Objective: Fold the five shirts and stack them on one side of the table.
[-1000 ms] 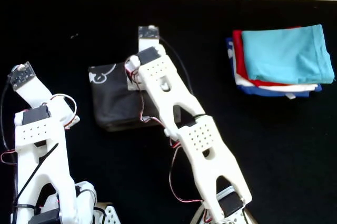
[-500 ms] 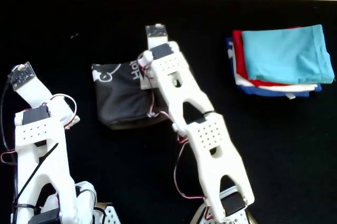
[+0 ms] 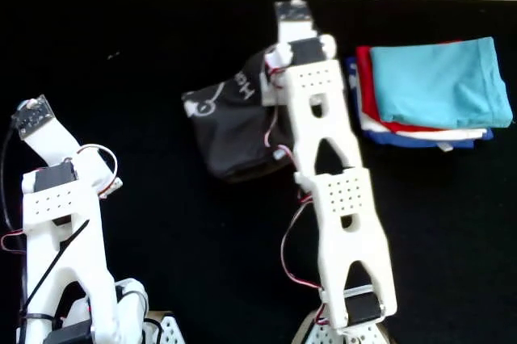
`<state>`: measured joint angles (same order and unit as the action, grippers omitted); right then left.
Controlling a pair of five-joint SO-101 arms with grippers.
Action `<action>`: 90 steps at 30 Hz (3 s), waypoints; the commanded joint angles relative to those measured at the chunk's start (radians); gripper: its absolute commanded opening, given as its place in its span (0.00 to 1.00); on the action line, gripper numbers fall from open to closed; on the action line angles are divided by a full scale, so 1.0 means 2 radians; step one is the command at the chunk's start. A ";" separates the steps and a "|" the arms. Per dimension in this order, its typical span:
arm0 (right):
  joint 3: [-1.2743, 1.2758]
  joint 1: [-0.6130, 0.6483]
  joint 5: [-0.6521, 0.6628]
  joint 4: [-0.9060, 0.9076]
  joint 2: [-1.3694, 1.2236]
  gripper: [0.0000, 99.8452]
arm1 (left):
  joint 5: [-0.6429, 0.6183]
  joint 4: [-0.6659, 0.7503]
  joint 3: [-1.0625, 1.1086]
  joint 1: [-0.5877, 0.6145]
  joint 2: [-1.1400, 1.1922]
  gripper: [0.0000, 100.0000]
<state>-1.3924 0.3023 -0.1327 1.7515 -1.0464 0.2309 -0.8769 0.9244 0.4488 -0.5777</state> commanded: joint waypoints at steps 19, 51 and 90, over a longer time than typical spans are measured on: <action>0.072 -0.098 0.130 0.004 0.379 0.01 | 0.002 0.021 -0.003 0.001 -0.003 0.01; 0.393 -0.339 0.288 -0.299 0.368 0.01 | 0.002 0.021 -0.003 0.001 -0.003 0.01; 0.065 -0.382 0.285 -0.446 -0.014 0.05 | 0.005 0.018 -0.002 0.005 -0.003 0.01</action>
<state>-1.2359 -0.4066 0.4350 0.9720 -1.0096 0.2309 -0.8477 0.9244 0.4488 -0.5777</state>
